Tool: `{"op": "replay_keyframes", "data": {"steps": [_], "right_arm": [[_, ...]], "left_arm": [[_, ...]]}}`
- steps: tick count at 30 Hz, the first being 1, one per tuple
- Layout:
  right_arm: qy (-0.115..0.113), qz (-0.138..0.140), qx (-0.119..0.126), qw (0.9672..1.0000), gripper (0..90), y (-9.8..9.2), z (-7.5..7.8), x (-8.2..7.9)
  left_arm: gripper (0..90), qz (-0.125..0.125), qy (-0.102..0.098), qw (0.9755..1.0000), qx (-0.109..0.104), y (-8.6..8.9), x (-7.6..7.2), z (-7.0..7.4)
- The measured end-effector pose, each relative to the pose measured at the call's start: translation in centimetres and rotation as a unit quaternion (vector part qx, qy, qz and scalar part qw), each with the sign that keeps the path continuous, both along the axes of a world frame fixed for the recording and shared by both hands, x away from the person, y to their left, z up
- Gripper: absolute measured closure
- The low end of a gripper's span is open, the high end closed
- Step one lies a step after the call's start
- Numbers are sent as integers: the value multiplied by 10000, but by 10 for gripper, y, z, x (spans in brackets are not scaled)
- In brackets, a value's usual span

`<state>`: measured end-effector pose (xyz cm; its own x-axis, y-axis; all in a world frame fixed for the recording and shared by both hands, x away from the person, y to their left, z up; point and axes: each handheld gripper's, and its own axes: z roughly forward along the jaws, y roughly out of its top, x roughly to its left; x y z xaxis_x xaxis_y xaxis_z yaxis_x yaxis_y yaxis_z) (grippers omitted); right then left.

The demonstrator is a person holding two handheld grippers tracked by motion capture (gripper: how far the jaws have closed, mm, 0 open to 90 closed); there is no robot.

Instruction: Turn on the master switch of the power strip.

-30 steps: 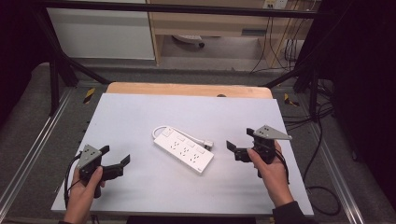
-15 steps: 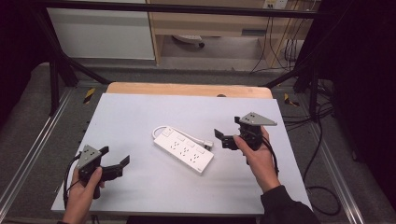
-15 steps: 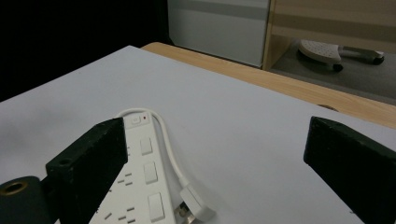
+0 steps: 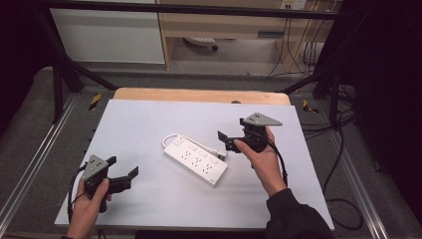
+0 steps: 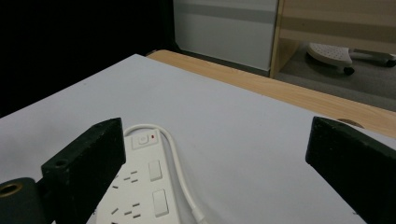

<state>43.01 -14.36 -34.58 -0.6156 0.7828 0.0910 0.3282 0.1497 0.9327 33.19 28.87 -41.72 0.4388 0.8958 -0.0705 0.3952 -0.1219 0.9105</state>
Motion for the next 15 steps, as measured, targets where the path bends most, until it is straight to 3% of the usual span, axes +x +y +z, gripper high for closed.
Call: {"op": "replay_keyframes", "data": {"steps": [8, 15], "right_arm": [[12, -8, -72, 10000, 54, 17, -2, 7], [-24, 80, -50, 10000, 111, 31, -3, 13]], "left_arm": [[82, -14, 8, 10000, -6, 0, 0, 0], [78, 8, 49, 10000, 38, 0, 0, -1]]}}
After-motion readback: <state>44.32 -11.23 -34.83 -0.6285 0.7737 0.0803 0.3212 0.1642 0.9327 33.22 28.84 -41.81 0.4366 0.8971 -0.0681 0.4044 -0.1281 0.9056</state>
